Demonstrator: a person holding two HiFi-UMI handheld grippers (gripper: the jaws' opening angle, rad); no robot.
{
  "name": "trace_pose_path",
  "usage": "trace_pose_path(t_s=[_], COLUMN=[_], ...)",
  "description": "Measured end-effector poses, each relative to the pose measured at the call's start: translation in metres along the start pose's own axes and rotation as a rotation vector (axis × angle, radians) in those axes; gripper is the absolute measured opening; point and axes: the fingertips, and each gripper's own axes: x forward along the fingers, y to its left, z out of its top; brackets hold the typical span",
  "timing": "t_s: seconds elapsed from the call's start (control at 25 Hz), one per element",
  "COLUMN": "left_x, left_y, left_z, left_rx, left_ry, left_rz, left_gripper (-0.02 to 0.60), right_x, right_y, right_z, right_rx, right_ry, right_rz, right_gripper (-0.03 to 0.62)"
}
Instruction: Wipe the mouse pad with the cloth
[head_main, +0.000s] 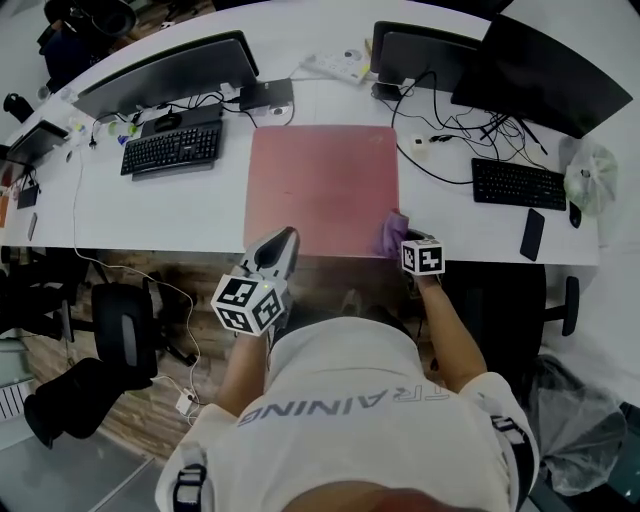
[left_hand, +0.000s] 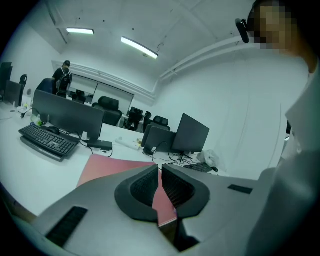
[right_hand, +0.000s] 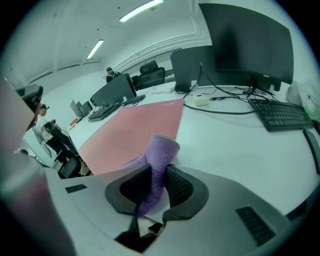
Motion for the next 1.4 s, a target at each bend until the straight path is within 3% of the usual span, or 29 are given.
trace_pose_path(t_s=[0.24, 0.36, 0.68, 0.84, 1.04, 1.24, 1.4], left_x=[0.008, 0.007, -0.009, -0.023, -0.049, -0.073, -0.082], left_y=[-0.014, -0.011, 0.003, 0.011, 0.033, 0.068, 0.090], left_z=[0.006, 0.017, 0.085, 0.125, 0.157, 0.180, 0.187], left_rx=[0.036, 0.061, 0.114, 0.197, 0.296, 0.327, 0.336], left_ry=[-0.005, -0.024, -0.126, -0.181, -0.206, -0.248, -0.252], left_rz=[-0.054, -0.062, -0.086, -0.086, -0.074, -0.037, -0.032], left_gripper=[0.032, 0.032, 0.032, 0.032, 0.032, 0.032, 0.032], right_x=[-0.022, -0.038, -0.115, -0.167, -0.222, -0.235, -0.226], right_y=[-0.041, -0.032, 0.038, 0.078, 0.140, 0.203, 0.224], right_z=[-0.014, 0.005, 0.135, 0.199, 0.256, 0.281, 0.287], right_rx=[0.105, 0.136, 0.085, 0.061, -0.065, -0.217, -0.232], right_ry=[-0.002, -0.070, -0.404, -0.575, -0.748, -0.789, -0.777], right_rz=[-0.087, -0.068, 0.010, 0.027, 0.001, -0.010, -0.023], right_gripper=[0.100, 0.098, 0.097, 0.095, 0.095, 0.091, 0.091])
